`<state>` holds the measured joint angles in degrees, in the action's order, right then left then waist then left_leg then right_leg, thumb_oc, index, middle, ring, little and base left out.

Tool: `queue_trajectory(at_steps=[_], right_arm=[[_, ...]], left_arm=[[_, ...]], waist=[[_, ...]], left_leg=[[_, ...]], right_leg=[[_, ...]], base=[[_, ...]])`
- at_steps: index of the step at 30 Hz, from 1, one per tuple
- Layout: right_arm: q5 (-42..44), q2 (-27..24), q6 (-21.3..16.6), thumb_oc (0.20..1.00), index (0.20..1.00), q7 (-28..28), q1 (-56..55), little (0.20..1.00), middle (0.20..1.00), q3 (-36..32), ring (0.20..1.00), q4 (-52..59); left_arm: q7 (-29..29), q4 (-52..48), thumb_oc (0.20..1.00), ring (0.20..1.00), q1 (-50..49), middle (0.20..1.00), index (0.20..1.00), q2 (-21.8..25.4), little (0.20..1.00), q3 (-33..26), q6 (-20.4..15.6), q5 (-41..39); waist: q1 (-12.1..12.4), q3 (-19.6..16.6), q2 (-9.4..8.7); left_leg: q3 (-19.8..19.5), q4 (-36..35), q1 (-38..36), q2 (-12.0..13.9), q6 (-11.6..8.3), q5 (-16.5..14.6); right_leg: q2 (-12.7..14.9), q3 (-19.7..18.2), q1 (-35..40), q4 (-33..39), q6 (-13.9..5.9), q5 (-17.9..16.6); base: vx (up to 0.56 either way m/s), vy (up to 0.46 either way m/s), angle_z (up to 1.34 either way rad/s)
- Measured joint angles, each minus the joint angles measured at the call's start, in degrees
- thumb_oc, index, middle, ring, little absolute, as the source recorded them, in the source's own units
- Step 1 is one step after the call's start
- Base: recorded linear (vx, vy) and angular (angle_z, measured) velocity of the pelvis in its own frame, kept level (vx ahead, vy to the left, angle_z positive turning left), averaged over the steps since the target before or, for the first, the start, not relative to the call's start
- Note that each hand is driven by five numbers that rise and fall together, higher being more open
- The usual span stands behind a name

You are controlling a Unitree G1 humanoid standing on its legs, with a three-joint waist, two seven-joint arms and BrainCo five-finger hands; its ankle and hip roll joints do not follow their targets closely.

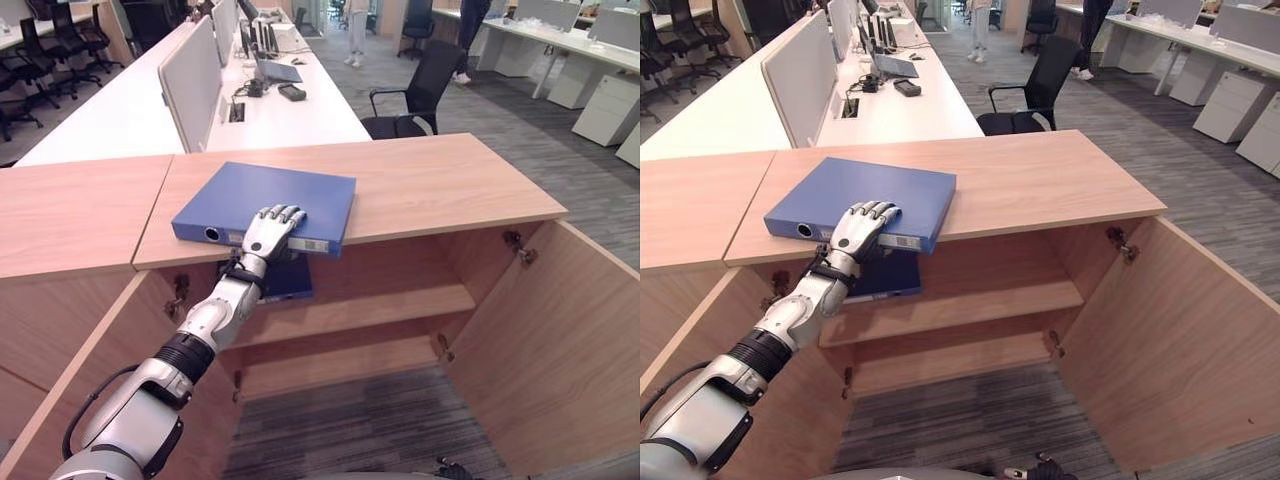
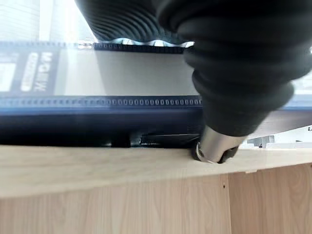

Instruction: Put the empty folder in the office cabinet

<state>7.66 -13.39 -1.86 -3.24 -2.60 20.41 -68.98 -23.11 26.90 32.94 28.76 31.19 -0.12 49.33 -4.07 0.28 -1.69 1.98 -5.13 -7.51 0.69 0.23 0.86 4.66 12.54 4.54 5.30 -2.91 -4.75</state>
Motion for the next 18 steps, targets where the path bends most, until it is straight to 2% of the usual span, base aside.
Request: queue_trajectory(at_steps=[2,5,6,7,8,9,10,11,12,13,14,15,16,18], right_arm=[[0.0,0.0,0.1,1.000,1.000,0.0,-0.6,1.000,1.000,0.1,1.000,1.4],[0.1,0.2,0.2,1.000,1.000,0.0,-0.9,1.000,1.000,-0.5,1.000,2.3],[0.2,0.2,0.2,1.000,1.000,0.0,-1.4,1.000,1.000,-1.2,1.000,3.0],[0.2,0.3,0.3,1.000,1.000,0.1,-1.9,1.000,1.000,-2.2,1.000,3.0],[0.2,0.2,0.9,1.000,1.000,0.4,-2.1,1.000,1.000,-2.5,1.000,2.1],[0.3,0.2,1.1,1.000,1.000,0.8,-2.0,1.000,1.000,-3.1,1.000,1.5],[0.3,0.3,1.1,1.000,1.000,1.4,-1.3,1.000,1.000,-4.6,1.000,1.6],[0.3,-0.3,1.1,1.000,1.000,1.9,-0.6,1.000,1.000,-4.8,1.000,1.4],[0.7,-0.5,1.3,1.000,1.000,2.1,0.2,1.000,1.000,-4.8,1.000,2.3],[2.6,-1.1,1.6,1.000,1.000,2.0,-0.4,1.000,1.000,-4.8,1.000,5.2],[4.8,-0.5,2.2,1.000,1.000,1.3,3.7,1.000,1.000,-4.8,1.000,6.2],[4.8,-0.1,2.1,1.000,1.000,1.2,5.0,1.000,1.000,-4.8,1.000,6.3],[4.5,0.0,2.0,1.000,1.000,0.7,3.8,1.000,1.000,-4.5,1.000,11.1],[5.1,0.5,1.3,1.000,1.000,0.8,2.9,1.000,1.000,-4.8,1.000,10.4]], left_arm=[[0.2,-0.7,0.200,0.200,-0.1,0.200,0.200,-0.8,0.200,-1.3,0.0,-0.9],[4.9,-16.3,0.200,0.200,-7.3,0.200,0.200,-1.8,0.200,-8.4,-1.2,-8.8],[6.5,-26.6,0.200,0.200,-14.0,0.200,0.200,-2.2,0.200,-11.4,-2.2,-12.8],[9.3,-37.8,0.200,0.200,-21.0,0.200,0.200,-3.1,0.200,-14.9,-5.4,-18.9],[12.2,-41.5,0.200,0.200,-23.4,0.200,0.200,-4.4,0.200,-13.6,-9.4,-27.5],[14.6,-43.4,0.200,0.200,-25.9,0.200,0.200,-4.7,0.200,-13.4,-10.9,-33.6],[19.1,-48.1,0.200,0.200,-30.4,0.200,0.200,-3.5,0.200,-14.5,-14.5,-42.4],[23.2,-46.9,0.200,0.200,-29.1,0.200,0.200,-3.2,0.200,-14.4,-16.0,-54.8],[24.7,-46.1,0.200,0.200,-29.9,0.200,0.200,-3.8,0.200,-14.9,-15.9,-61.7],[27.2,-47.7,0.200,0.200,-39.3,0.200,0.200,-3.0,0.200,-15.3,-14.2,-78.8],[29.5,-39.3,0.200,0.200,-50.4,0.200,0.200,3.3,0.200,-9.2,-6.2,-86.3],[29.8,-37.9,0.200,0.200,-53.1,0.200,0.200,4.3,0.200,-9.0,-5.1,-87.6],[29.7,-35.9,0.200,0.200,-56.9,0.200,0.200,5.6,0.200,-9.9,-3.0,-89.7],[29.0,-34.3,0.200,0.200,-56.4,0.200,0.200,5.4,0.200,-12.1,-1.9,-92.0]], waist=[[0.1,-0.1,-0.19],[0.8,0.2,-0.32],[1.0,0.3,-0.24],[1.2,0.6,-0.32],[3.4,0.7,-0.23],[4.5,0.7,-0.08],[4.7,0.8,0.42],[5.2,0.6,1.16],[5.2,0.6,2.03],[4.0,0.6,2.35],[4.9,1.8,2.92],[5.2,2.2,2.76],[5.1,2.7,2.12],[6.9,2.9,1.58]], left_leg=[[0.0,0.0,0.1,0.1,0.17,-0.1],[0.0,0.0,0.2,0.2,-0.08,0.0],[0.0,0.0,0.2,0.2,-0.10,-0.1],[-0.1,0.0,0.0,0.1,-0.14,-0.1],[-0.8,0.1,-0.3,0.1,-0.17,-0.1],[-0.8,0.0,-0.5,0.0,-0.14,-0.1],[-0.8,0.0,-0.9,0.0,-0.10,-0.5],[-1.0,-0.5,-1.2,-0.3,-0.17,-1.2],[-1.0,-0.5,-0.8,-0.3,-0.13,-1.2],[-0.9,-0.6,-0.5,-0.2,-0.10,-1.2],[-1.1,-0.5,0.1,0.0,0.08,-0.8],[-1.3,-0.5,0.1,0.1,-0.01,-0.7],[-1.6,0.1,0.0,0.2,-0.38,-0.5],[-2.4,0.1,0.3,0.1,-0.61,-0.1]], right_leg=[[-0.1,0.0,0.0,0.0,0.00,0.0],[-0.2,0.0,-0.3,0.0,0.12,0.0],[-0.2,0.0,-0.2,0.0,0.17,0.0],[-0.2,0.0,-0.1,0.0,0.20,0.0],[-0.2,0.8,0.5,-0.3,0.17,0.0],[-0.1,0.7,0.7,-0.3,0.06,0.1],[0.0,0.7,1.3,-0.2,-0.42,0.6],[0.3,0.8,1.5,-0.2,-0.60,1.0],[0.3,0.7,1.2,-0.4,-0.57,1.0],[0.3,0.5,0.9,-0.3,-0.55,0.9],[0.0,0.8,0.5,0.0,-0.57,0.7],[-0.1,0.9,0.5,0.0,-0.56,0.7],[-0.2,1.2,0.5,0.0,-0.30,0.9],[-0.1,2.3,0.6,0.0,0.14,0.9]], base=[[0.00,0.000,0.00],[0.00,0.004,-0.03],[0.00,0.000,0.00],[0.01,0.031,0.21],[0.02,0.039,0.23],[0.01,0.025,0.17],[0.02,0.025,0.05],[0.00,0.000,0.00],[0.00,0.021,-0.09],[-0.04,0.001,-0.05],[-0.03,-0.001,0.03],[-0.04,-0.004,0.18],[0.00,-0.002,0.22],[-0.02,-0.006,0.26]])
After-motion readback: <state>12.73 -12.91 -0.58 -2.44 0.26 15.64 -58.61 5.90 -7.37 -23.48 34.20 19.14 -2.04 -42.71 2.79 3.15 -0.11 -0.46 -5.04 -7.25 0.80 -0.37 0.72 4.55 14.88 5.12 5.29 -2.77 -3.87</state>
